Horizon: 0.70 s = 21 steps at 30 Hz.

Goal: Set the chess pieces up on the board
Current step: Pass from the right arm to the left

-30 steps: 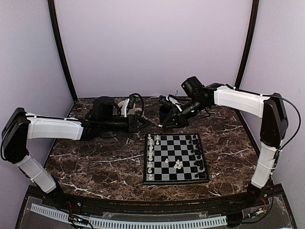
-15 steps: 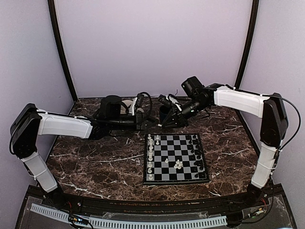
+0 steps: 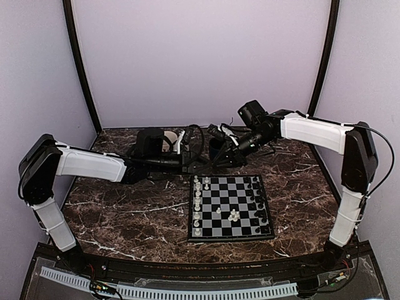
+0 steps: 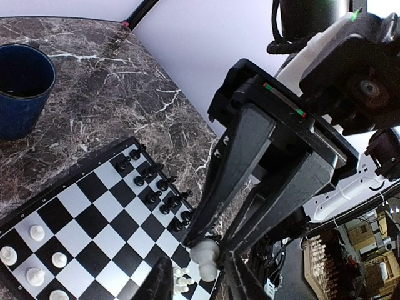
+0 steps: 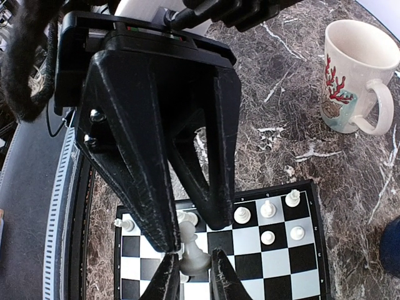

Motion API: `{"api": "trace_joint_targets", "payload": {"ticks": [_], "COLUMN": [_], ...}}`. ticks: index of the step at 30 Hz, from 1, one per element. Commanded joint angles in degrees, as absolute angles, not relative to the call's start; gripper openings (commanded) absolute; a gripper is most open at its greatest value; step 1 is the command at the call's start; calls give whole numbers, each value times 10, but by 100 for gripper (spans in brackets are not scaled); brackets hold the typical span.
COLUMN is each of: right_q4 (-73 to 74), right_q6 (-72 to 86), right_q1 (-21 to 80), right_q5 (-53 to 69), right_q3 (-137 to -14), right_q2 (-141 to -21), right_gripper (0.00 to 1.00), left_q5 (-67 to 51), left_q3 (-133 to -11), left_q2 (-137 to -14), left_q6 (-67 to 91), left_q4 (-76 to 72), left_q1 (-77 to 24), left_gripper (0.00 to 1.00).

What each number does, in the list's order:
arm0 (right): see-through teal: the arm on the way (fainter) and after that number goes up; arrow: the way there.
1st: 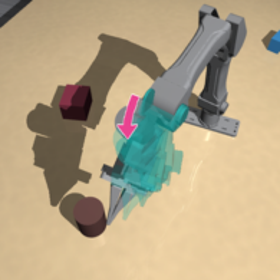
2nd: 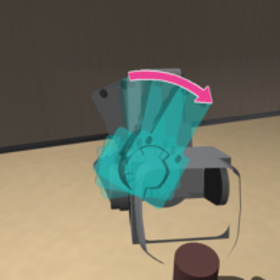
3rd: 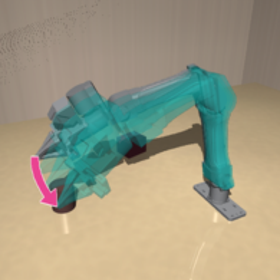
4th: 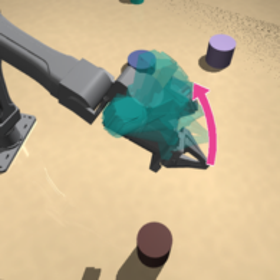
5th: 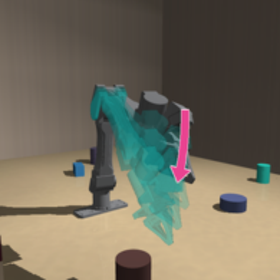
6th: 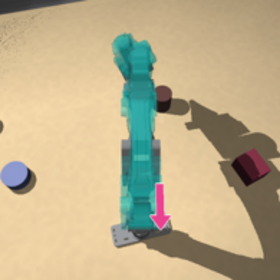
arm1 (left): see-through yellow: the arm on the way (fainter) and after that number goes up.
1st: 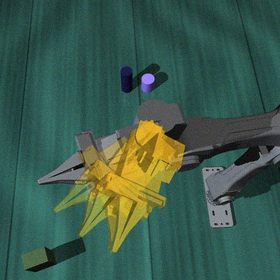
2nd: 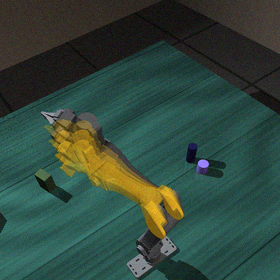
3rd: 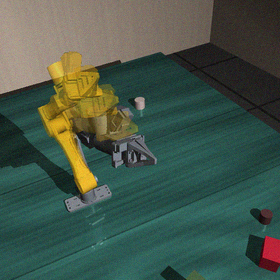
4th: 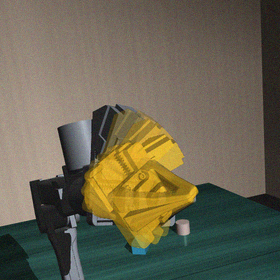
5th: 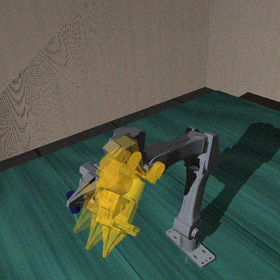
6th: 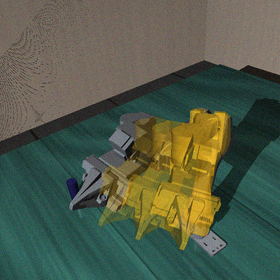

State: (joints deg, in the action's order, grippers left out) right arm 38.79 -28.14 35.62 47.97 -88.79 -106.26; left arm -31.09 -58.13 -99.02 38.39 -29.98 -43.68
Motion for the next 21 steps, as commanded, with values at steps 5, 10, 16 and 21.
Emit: {"api": "trace_joint_targets", "payload": {"ticks": [5,10,16,21], "right_q4": [374,373,373,373], "right_q6": [-277,-278,-282,-282], "right_q1": [353,353,352,353], "right_q5": [486,485,483,483], "right_q3": [-884,-883,-879,-878], "right_q2": [-1043,-1042,-1039,-1038], "right_gripper": [18,19,19,19], "left_q5": [-331,-336,-340,-346], "left_q3": [-599,-600,-604,-607], "left_q2": [-997,-1000,-1005,-1010], "left_q6": [386,386,385,386], "left_q4": [-324,-331,-332,-338], "left_q1": [-439,-439,-439,-440], "left_gripper": [24,19,18,17]}}
